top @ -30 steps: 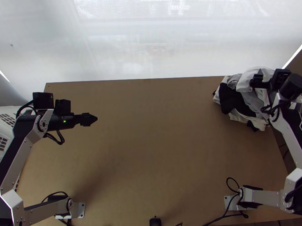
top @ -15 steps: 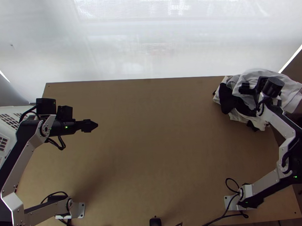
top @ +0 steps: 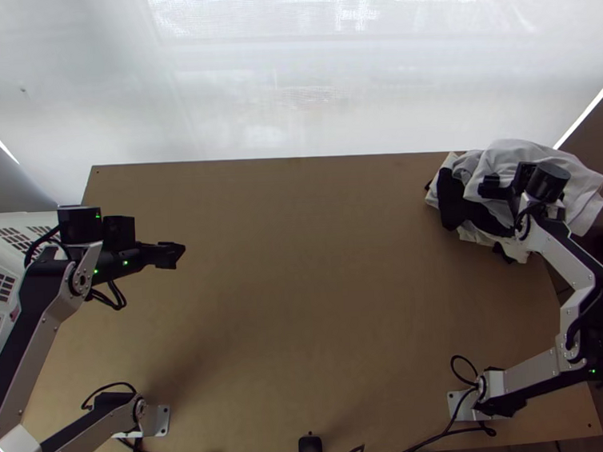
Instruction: Fold the t-shirt
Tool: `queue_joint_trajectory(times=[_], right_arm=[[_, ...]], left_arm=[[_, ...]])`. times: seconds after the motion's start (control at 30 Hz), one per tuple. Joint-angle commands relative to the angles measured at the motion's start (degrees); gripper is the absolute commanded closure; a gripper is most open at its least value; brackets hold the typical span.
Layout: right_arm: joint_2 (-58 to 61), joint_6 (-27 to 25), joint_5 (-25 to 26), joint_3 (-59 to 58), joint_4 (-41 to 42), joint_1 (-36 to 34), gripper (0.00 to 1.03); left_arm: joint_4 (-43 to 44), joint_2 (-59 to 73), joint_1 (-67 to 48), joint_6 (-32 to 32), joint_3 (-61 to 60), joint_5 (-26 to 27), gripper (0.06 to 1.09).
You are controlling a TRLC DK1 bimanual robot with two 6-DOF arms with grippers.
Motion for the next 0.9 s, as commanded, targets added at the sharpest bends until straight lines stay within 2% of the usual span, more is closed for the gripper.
queue_joint_trajectory(times=[0.0,0.07,0.17,0.23,0.33,0.73,0.8,0.87], right_arm=[[-11.36,1.02,-0.13,5.13,-5.28,3.73,0.05],[-13.82,0.93,-0.22,7.24,-8.71,5.32,0.05],[-19.18,0.84,-0.13,6.63,-9.59,8.13,0.05],[-23.14,0.76,-0.13,5.05,-9.5,10.5,0.05],[-27.97,0.84,-0.22,2.5,-10.03,13.31,0.05],[-39.75,-1.35,-0.31,-10.77,-16.53,28.61,0.05],[-41.86,0.76,-0.31,-14.82,-16.18,29.66,0.05],[-46.96,10.78,-0.13,-20.79,-10.56,29.66,0.05]], left_arm=[[0.56,-7.91,0.18,2.02,-1.65,-5.54,0.11],[0.73,-11.07,0.18,3.78,-2.35,-7.47,0.11],[7.06,-17.49,0.18,5.71,-4.9,-12.31,0.11],[10.14,-20.83,0.18,6.94,-6.49,-12.92,0.11],[9.96,-23.46,0.27,6.33,-7.8,-13.71,0.11],[-1.81,-34.71,2.03,5.89,-15.01,-14.15,0.11],[-1.81,-37.09,3.35,5.98,-17.03,-14.5,0.11],[-0.14,-40.78,3.7,6.24,-17.82,-17.14,0.11]])
